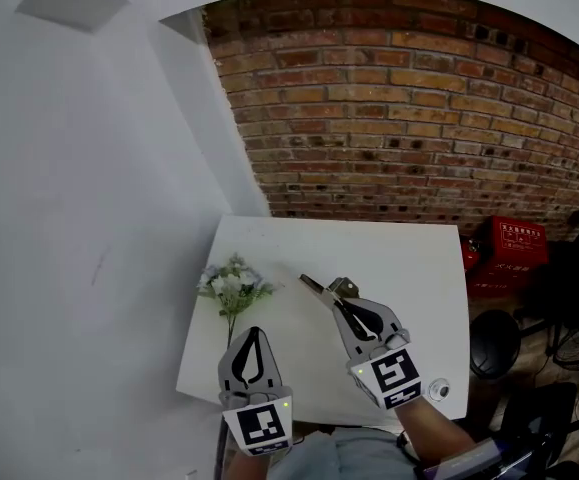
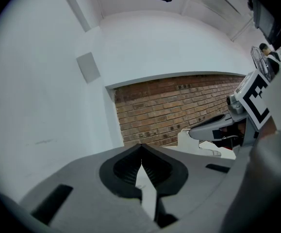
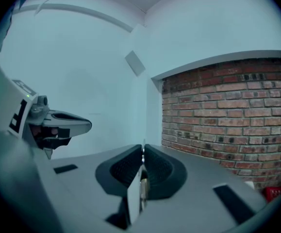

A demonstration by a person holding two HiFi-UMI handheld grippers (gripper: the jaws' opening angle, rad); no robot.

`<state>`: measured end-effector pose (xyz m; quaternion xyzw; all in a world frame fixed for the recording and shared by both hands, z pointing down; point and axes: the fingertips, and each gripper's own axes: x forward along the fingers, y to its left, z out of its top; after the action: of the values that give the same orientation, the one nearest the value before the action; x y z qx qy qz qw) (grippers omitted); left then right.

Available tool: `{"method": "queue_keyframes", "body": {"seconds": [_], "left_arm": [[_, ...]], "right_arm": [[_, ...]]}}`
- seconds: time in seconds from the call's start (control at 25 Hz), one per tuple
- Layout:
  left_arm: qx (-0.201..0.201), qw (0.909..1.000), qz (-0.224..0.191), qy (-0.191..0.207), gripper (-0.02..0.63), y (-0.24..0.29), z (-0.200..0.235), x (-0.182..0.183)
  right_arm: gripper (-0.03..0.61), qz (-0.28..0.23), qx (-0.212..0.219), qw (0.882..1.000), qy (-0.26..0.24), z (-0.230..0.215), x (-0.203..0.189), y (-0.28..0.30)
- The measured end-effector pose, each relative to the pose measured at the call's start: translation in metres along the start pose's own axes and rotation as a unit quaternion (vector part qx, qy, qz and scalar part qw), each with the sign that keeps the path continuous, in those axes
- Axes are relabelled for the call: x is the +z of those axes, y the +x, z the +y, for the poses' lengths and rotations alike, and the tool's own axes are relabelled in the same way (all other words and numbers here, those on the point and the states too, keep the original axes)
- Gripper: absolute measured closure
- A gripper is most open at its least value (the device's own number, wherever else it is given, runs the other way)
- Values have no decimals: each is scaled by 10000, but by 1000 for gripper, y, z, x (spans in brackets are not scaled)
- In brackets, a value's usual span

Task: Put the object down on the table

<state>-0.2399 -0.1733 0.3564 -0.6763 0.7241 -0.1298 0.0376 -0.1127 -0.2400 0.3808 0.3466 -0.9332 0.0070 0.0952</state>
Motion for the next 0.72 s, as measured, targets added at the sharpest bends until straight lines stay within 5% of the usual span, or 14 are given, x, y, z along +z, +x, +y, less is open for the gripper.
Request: {"method": "queue_keyframes", "body": {"seconds": [0.72], "left_arm": [[-416, 9957, 706, -437, 604, 54, 20, -75]], "right_arm": [[554, 815, -44, 9962, 308, 10, -69, 66]]}}
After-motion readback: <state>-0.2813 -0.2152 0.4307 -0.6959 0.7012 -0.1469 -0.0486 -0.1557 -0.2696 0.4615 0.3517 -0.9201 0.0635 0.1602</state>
